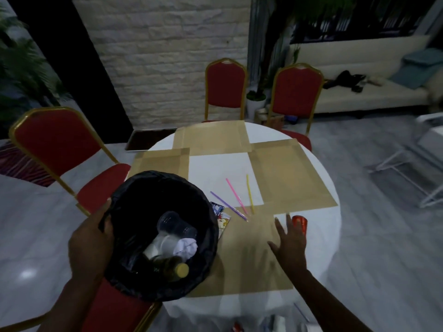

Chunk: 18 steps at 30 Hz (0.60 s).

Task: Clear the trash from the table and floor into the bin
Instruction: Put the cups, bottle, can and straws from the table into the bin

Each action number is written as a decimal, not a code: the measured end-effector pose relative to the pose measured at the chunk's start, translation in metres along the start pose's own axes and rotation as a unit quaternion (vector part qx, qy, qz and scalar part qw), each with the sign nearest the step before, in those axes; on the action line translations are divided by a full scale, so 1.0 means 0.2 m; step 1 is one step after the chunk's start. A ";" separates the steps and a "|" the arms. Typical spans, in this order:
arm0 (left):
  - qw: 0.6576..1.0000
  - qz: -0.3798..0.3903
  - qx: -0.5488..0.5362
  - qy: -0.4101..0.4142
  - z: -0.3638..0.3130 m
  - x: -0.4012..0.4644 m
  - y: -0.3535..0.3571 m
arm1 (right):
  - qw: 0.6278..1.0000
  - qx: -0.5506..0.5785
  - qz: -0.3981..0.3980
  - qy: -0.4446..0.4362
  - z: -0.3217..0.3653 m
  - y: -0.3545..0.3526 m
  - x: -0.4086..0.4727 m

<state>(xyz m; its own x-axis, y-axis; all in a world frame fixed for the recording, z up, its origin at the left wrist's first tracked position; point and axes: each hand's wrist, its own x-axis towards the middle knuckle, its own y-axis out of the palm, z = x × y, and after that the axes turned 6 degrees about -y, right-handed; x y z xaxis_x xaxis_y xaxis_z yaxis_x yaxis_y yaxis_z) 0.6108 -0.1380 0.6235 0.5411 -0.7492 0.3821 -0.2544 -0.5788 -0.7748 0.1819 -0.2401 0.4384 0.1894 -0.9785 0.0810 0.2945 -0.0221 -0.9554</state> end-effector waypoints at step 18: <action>1.000 -0.015 -0.012 0.009 -0.01 -0.05 0.00 | 0.990 0.090 0.049 0.091 -0.26 0.27 -0.09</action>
<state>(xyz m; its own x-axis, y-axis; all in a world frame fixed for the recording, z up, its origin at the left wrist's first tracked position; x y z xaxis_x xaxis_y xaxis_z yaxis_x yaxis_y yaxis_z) 0.6037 -0.1315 0.6222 0.5338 -0.7368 0.4150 -0.2566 -0.6087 -0.7507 0.1464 -0.2333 0.3705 0.0577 -0.9953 -0.0782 0.4491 0.0958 -0.8883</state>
